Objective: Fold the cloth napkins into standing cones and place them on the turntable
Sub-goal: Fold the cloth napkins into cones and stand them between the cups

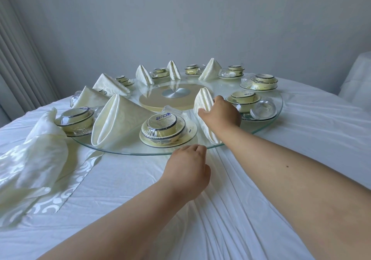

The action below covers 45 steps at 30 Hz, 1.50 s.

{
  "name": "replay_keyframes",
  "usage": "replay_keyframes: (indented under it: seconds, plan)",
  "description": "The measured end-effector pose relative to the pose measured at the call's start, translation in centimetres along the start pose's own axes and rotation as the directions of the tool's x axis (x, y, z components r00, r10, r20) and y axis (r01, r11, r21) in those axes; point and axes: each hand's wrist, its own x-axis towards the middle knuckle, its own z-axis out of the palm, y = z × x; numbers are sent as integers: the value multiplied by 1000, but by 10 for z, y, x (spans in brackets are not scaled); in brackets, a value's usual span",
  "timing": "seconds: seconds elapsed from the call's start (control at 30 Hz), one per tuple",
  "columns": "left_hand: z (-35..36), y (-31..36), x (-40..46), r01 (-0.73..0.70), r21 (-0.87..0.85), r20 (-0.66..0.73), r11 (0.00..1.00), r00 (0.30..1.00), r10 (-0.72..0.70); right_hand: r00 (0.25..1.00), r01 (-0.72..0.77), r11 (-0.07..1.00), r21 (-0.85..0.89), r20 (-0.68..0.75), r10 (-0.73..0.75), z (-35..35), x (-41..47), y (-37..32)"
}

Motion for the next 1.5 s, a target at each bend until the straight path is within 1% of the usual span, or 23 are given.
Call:
replay_keyframes:
  seconds: [0.13, 0.27, 0.37, 0.47, 0.53, 0.7, 0.77, 0.87, 0.93, 1.03, 1.1, 1.23, 1.4, 1.47, 1.5]
  plan:
    - [-3, 8, 4, 70, -22, 16, 997, 997, -69, 999, 34, 998, 58, 30, -36, -5, -4, 11]
    - [-8, 14, 12, 143, -79, -9, 987, 989, -144, 997, 56, 979, 197, 49, -67, -9, -9, 28]
    - [-7, 18, 23, 145, -85, -31, 986, 988, -148, 985, 166, 937, 307, -5, -173, -13, -18, 46]
    - [-3, 24, 34, 162, -73, -28, 984, 986, -164, 948, 313, 903, 294, -36, -316, -12, -31, 59]
    - [-1, 26, 38, 189, -77, -35, 979, 981, -192, 938, 336, 908, 250, -7, -345, -10, -35, 62]
    - [3, 30, 46, 258, -86, -29, 962, 965, -261, 940, 333, 928, 168, 12, -340, -9, -36, 58]
    - [5, 32, 48, 273, -83, -8, 958, 961, -275, 946, 315, 937, 152, 31, -323, -10, -37, 57]
    - [9, 33, 50, 325, -128, -4, 937, 945, -328, 961, 271, 953, 137, 21, -277, -13, -38, 55]
    - [10, 33, 52, 358, -159, -2, 920, 932, -363, 964, 258, 953, 159, 16, -264, -13, -36, 56]
    - [10, 31, 55, 389, -203, 17, 899, 919, -394, 965, 217, 953, 213, 102, -242, -11, -34, 59]
    - [10, 30, 56, 405, -232, 30, 884, 912, -410, 960, 212, 948, 239, 133, -248, -9, -34, 61]
    - [9, 31, 57, 416, -241, 49, 877, 907, -417, 965, 203, 941, 269, 110, -240, -6, -34, 62]
    - [10, 28, 64, 448, -254, 117, 857, 894, -433, 960, 204, 926, 318, 119, -253, -7, -35, 63]
    - [11, 27, 66, 447, -219, 137, 867, 894, -426, 968, 189, 943, 276, 108, -226, -6, -33, 64]
    - [10, 28, 67, 464, -224, 153, 857, 885, -439, 975, 172, 956, 237, 94, -199, -7, -31, 65]
